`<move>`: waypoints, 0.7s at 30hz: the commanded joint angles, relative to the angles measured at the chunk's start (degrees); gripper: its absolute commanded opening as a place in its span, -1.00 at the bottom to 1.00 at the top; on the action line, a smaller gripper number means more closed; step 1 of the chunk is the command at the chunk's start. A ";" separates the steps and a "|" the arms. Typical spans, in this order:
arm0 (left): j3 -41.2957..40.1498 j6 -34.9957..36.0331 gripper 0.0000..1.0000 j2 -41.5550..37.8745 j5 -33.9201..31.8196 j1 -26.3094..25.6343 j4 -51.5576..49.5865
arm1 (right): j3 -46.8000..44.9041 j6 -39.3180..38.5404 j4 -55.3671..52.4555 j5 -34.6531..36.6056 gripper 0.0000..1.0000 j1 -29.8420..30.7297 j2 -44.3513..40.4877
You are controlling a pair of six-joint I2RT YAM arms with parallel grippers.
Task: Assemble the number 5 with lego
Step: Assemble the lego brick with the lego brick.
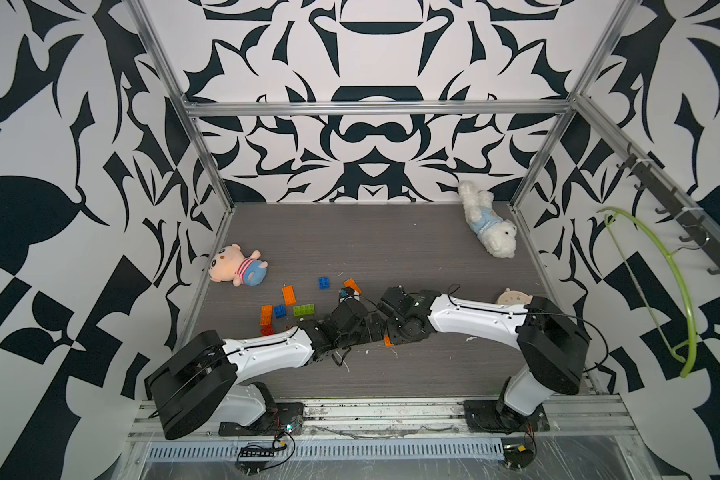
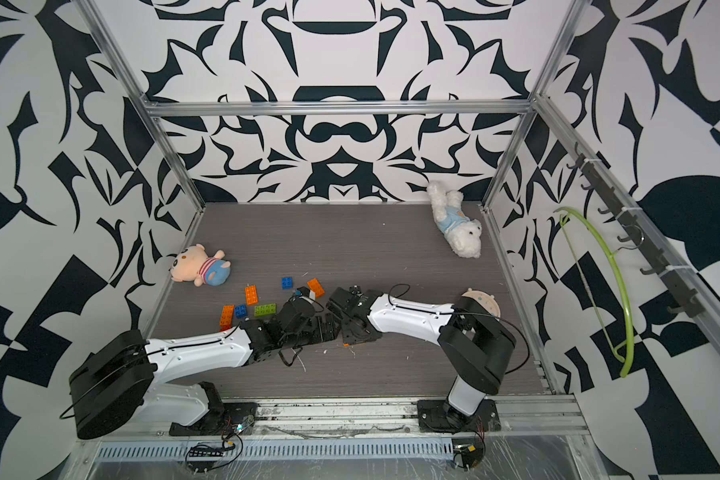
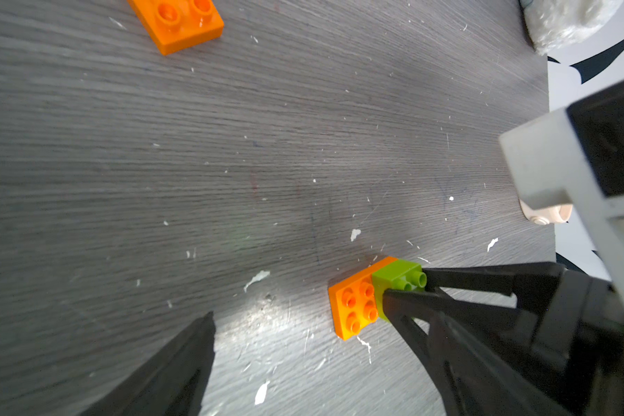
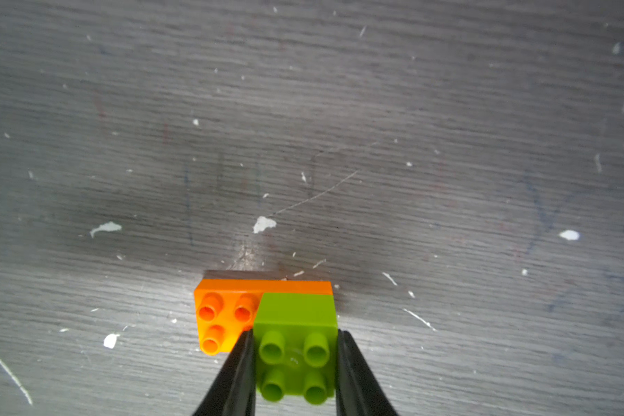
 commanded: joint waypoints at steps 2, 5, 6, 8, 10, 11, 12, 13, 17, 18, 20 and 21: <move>-0.45 0.21 0.98 -0.81 -0.78 -0.26 -1.33 | -3.38 0.94 0.05 -0.31 -0.41 0.21 4.95; -0.56 0.15 0.99 -0.81 -0.89 -0.26 -1.33 | -5.07 0.95 1.47 -0.79 -0.43 0.27 5.71; -0.56 0.12 0.99 -0.94 -0.92 -0.26 -1.42 | -5.68 0.99 1.85 -0.85 -0.43 0.25 5.88; -0.63 0.10 0.99 -1.02 -1.04 -0.26 -1.51 | -6.44 1.02 2.29 -0.75 -0.44 0.26 6.13; -0.74 0.24 0.98 -1.13 -1.14 -0.26 -1.51 | -6.78 1.03 2.44 -0.71 -0.44 0.22 6.48; -0.79 0.18 0.98 -1.16 -1.21 -0.26 -1.58 | -6.74 1.05 2.41 -0.59 -0.44 0.27 6.73; -0.74 0.12 0.98 -1.12 -1.23 -0.26 -1.60 | -6.94 1.02 2.51 -0.57 -0.44 0.27 6.76; -0.75 0.17 0.98 -1.16 -1.23 -0.28 -1.60 | -6.84 1.02 2.52 -0.57 -0.44 0.30 6.77; -0.69 0.17 0.98 -1.26 -1.28 -0.27 -1.60 | -5.71 0.79 2.14 -0.49 -0.44 0.23 5.89; -0.65 0.16 0.98 -1.29 -1.42 -0.26 -1.76 | -4.82 0.46 1.64 -0.16 -0.44 0.27 5.50; -0.48 0.17 0.98 -1.58 -1.69 -0.27 -2.08 | -2.73 -0.40 0.28 0.60 -0.43 0.01 5.09; -0.30 0.24 0.99 -1.69 -2.01 -0.26 -2.50 | -1.71 -0.77 -0.31 0.99 -0.43 -0.06 5.09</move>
